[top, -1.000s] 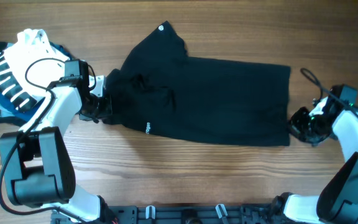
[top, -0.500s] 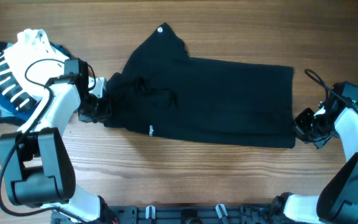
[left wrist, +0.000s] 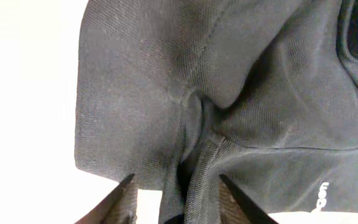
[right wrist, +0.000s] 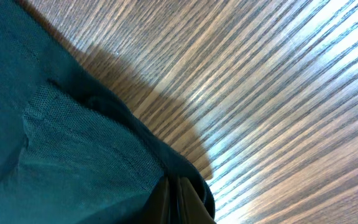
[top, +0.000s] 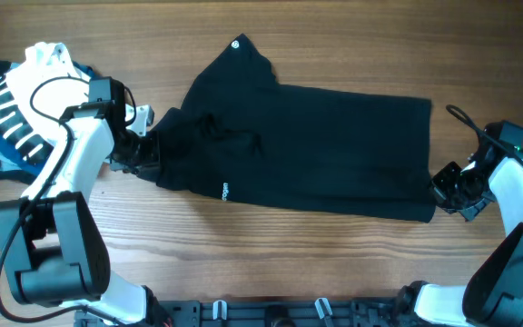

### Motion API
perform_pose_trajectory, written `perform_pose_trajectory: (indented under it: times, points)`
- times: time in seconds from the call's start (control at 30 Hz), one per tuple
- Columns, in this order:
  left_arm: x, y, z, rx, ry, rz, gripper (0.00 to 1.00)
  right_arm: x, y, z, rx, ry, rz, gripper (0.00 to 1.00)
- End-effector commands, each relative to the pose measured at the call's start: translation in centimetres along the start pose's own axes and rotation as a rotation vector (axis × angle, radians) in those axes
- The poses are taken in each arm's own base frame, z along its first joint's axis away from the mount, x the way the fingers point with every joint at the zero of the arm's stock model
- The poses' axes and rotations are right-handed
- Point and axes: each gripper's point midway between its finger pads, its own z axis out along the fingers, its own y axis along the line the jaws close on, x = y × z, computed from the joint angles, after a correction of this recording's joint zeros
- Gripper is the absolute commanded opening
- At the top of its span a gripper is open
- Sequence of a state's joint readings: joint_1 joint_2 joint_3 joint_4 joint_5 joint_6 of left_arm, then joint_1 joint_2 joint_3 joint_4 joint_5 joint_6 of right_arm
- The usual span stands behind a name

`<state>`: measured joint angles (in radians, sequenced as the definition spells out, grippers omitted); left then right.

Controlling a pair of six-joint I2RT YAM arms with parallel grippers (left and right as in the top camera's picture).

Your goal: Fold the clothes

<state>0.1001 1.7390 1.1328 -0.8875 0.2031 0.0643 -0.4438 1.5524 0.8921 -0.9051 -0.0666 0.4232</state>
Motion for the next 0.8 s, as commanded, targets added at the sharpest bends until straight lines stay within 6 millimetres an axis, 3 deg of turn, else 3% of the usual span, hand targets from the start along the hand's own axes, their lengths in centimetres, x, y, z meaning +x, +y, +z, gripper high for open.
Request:
perform_pose_trajectory:
  times: [0.0, 0.13, 0.3, 0.43, 0.6, 0.7, 0.77]
  points:
    - [-0.3, -0.5, -1.0, 0.025, -0.021, 0.007, 0.48, -0.8, -0.5, -0.3, 0.031, -0.024, 0.019, 0.04]
    - [0.5, -1.4, -0.9, 0.075, 0.011, 0.0, 0.46, -0.8, -0.6, -0.3, 0.038, -0.027, 0.019, 0.04]
    - [1.6, -1.3, -0.1, 0.077, 0.043, -0.007, 0.33, -0.8, -0.6, -0.3, 0.038, -0.027, 0.027, 0.04]
    - [3.1, -1.1, 1.2, 0.081, 0.09, -0.019, 0.04, -0.6, -0.9, -0.3, 0.054, -0.02, 0.03, 0.04]
    - [4.8, -0.4, 2.2, 0.052, 0.135, -0.031, 0.04, -0.3, -1.9, -0.3, 0.105, -0.015, 0.048, 0.04]
    - [5.5, 1.3, 2.1, -0.051, 0.163, -0.116, 0.04, -0.4, -3.7, -0.6, 0.205, -0.041, 0.117, 0.04]
    - [6.1, 1.8, 1.9, -0.091, 0.184, -0.16, 0.04, -0.5, -3.7, -0.6, 0.207, -0.045, 0.132, 0.04]
